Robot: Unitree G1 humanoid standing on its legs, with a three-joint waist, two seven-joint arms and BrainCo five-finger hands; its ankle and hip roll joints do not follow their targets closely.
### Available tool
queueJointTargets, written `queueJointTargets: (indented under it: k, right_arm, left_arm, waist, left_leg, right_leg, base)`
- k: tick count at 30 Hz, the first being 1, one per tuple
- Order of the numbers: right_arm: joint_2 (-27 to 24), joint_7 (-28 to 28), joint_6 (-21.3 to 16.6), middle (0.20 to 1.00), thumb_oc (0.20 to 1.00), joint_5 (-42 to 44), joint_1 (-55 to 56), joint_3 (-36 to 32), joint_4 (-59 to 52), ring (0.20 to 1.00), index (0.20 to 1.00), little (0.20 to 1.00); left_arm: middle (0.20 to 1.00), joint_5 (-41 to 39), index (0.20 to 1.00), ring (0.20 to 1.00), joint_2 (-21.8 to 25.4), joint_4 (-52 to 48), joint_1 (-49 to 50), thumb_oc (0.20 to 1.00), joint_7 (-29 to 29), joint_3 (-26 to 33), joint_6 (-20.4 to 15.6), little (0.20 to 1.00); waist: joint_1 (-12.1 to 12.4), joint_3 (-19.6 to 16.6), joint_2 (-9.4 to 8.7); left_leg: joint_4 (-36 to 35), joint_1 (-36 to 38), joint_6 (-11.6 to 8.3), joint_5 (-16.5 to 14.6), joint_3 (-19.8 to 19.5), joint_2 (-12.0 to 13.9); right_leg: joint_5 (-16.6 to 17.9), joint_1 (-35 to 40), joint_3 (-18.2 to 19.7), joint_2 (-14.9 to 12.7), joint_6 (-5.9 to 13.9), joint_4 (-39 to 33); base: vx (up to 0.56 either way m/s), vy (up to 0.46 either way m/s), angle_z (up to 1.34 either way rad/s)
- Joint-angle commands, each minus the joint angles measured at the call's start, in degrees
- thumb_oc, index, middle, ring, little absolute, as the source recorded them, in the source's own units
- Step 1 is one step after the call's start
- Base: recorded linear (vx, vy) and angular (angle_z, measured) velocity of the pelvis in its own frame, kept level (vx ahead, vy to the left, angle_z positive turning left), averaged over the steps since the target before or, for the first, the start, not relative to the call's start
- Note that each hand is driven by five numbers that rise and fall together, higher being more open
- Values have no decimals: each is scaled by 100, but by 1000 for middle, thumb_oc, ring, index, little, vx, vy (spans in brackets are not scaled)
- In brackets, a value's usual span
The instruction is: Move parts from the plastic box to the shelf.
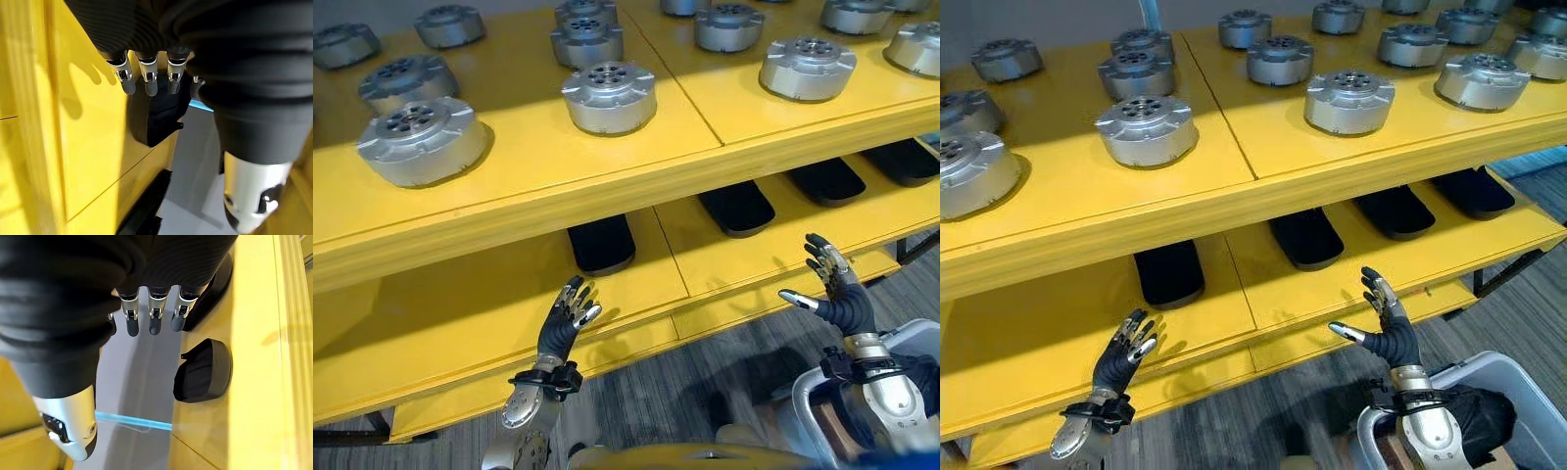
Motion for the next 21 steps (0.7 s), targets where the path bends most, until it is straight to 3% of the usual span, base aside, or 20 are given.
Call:
queueJointTargets:
  k: [1, 2, 4, 9, 21]
  right_arm:
    - [-46, 64, -272, 1000, 1000, 202, -131, -100, -57, 1000, 1000, 1000]
    - [42, 114, -229, 1000, 1000, 250, -182, -37, 60, 1000, 1000, 1000]
    - [114, 192, -194, 1000, 1000, 327, -276, 57, 86, 1000, 1000, 1000]
    - [289, 343, -82, 1000, 1000, 485, -121, 43, 48, 1000, 1000, 1000]
    - [306, 451, 90, 1000, 1000, 587, -314, 313, 74, 1000, 1000, 1000]
  left_arm:
    - [1000, 147, 1000, 1000, 95, -204, -75, 1000, -57, 322, -341, 1000]
    - [1000, 161, 1000, 1000, 89, -223, -70, 1000, -98, 301, -334, 1000]
    - [1000, 126, 1000, 1000, 132, -279, -45, 1000, -152, 257, -344, 1000]
    - [1000, 147, 1000, 1000, 167, -282, 42, 1000, -176, 274, -307, 1000]
    - [1000, 240, 1000, 1000, 296, -312, -67, 1000, -46, 350, -304, 1000]
  waist:
    - [92, -176, 337]
    - [197, -193, 330]
    - [226, -219, 339]
    - [177, -432, 292]
    - [74, -323, 181]
  left_leg:
    - [-71, -235, -1, 204, -296, -320]
    - [-113, -263, 151, 181, -797, -836]
    - [-290, -313, 271, 314, -1017, -1058]
    - [-840, 20, 433, 421, -598, -909]
    - [-998, 175, 689, 366, 87, -971]
  right_leg:
    - [-592, 185, -248, 874, 37, 762]
    - [-537, 143, -89, 963, 31, 796]
    - [-499, 63, 70, 1076, 62, 805]
    - [-450, 85, 242, 1041, 153, 797]
    - [-261, -393, 846, 1013, 475, 1276]
  base:
    - [45, -23, -79]
    - [16, 19, -71]
    - [-25, 69, -62]
    - [25, 132, -36]
    - [-25, 111, -35]
